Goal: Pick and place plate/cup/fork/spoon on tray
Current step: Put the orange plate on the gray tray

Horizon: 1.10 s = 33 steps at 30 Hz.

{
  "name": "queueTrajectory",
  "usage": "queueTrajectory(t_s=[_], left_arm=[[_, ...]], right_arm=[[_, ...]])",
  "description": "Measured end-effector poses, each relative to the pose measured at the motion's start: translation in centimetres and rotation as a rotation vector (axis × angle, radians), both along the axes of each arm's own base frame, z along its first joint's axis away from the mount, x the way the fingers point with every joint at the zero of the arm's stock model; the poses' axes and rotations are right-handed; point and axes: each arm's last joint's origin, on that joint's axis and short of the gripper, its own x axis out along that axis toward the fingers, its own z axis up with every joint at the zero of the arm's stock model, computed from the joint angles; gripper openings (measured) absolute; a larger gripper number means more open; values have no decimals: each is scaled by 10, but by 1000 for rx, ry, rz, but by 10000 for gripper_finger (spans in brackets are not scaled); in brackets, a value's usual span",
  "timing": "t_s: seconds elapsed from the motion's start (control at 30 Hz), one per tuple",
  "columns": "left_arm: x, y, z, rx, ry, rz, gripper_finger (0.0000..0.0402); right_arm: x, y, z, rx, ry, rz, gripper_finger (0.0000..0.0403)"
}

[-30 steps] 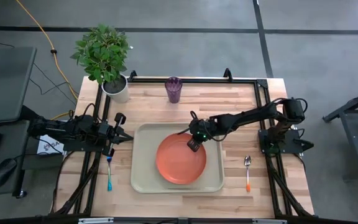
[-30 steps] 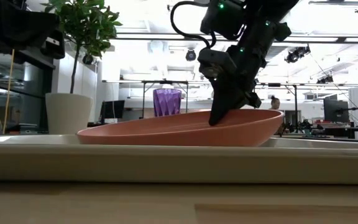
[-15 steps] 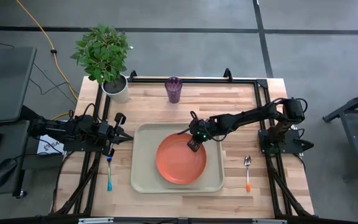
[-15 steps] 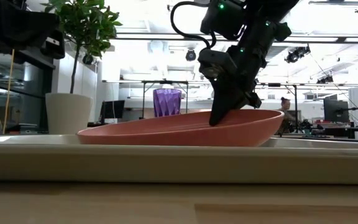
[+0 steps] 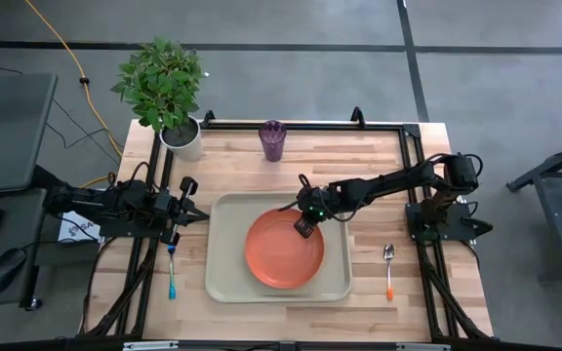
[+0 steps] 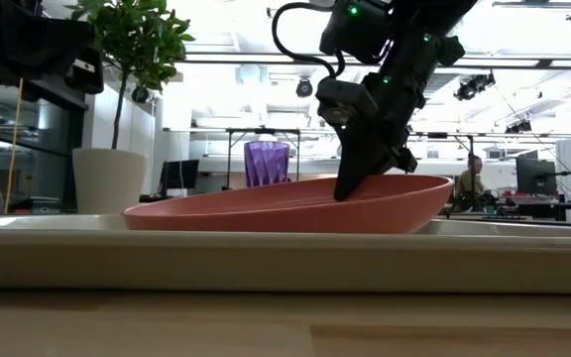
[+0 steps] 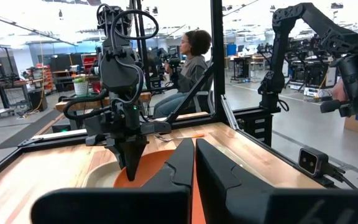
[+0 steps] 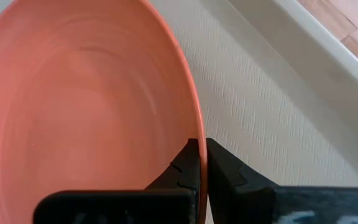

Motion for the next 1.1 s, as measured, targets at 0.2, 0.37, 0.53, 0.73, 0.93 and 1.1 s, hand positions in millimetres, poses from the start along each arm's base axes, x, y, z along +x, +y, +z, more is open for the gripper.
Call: queueTrajectory(t_s=[0.2,0.37,0.53,0.73,0.93,1.1], left_arm=[[0,0,0,0,0,0,0],[0,0,0,0,0,0,0],[0,0,0,0,0,-1,0],[0,0,0,0,0,0,0],[0,0,0,0,0,-1,0],[0,0,0,0,0,0,0]], right_arm=[[0,0,0,0,0,0,1],[0,0,0,0,0,0,1],[0,0,0,1,2,-5,19],[0,-1,-1,-13,4,-15,87],[0,-1,0,-18,1,-18,119],[-2,-4,4,-14,-1,-23,122]])
